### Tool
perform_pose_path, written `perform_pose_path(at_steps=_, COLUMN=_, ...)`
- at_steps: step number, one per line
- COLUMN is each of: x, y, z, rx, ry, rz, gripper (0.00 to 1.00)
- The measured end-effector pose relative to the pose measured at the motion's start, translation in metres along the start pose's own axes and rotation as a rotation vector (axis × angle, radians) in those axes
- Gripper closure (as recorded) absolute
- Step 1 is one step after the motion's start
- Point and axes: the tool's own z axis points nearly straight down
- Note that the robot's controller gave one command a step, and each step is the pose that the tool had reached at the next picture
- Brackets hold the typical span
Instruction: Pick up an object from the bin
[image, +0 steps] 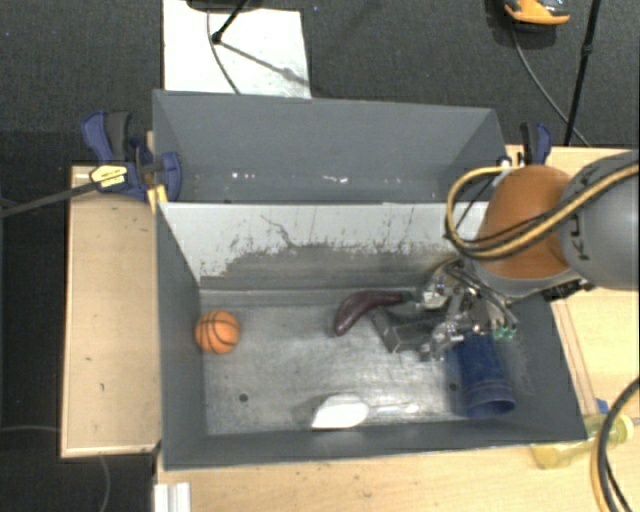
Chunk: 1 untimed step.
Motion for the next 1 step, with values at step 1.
perform_pose_path(at_steps=1, x=0.0022, y=0.0013, z=-0.0152, rx=-0.003, ry=0.012, rz=0.000, gripper=1.00)
